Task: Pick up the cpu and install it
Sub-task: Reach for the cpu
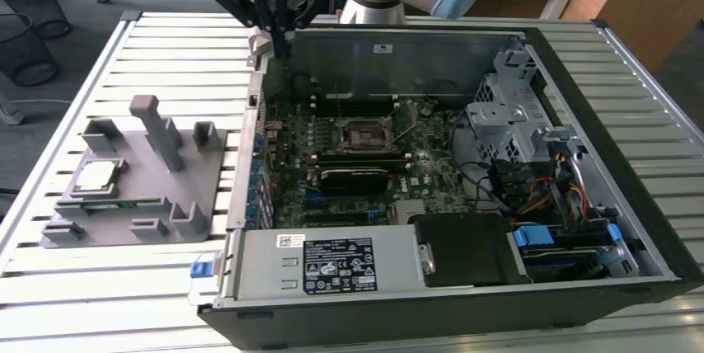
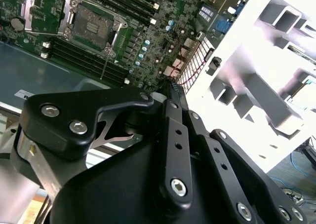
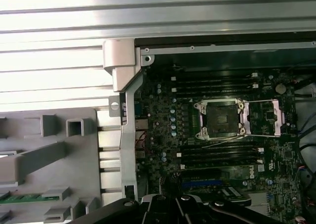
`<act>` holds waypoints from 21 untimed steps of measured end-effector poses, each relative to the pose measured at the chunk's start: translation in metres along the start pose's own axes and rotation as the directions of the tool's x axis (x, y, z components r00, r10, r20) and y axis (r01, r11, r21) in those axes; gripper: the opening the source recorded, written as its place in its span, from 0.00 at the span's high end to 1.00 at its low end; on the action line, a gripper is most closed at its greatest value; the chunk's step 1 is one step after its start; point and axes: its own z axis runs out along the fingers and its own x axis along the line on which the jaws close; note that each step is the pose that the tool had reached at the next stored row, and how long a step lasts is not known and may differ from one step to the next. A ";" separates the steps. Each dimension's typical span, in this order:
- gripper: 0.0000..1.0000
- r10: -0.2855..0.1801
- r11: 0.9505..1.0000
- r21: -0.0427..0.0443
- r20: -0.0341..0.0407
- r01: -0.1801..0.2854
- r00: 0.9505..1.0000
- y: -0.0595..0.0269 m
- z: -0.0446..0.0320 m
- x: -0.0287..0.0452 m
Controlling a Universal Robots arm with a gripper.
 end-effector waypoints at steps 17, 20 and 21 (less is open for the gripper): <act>0.89 0.000 1.000 0.000 -0.002 0.000 1.000 -0.0003 0.0011 0.0104; 0.89 0.000 1.000 0.000 -0.002 0.000 1.000 -0.0003 0.0014 0.0126; 0.89 0.000 1.000 0.000 -0.002 0.000 1.000 -0.0003 0.0015 0.0133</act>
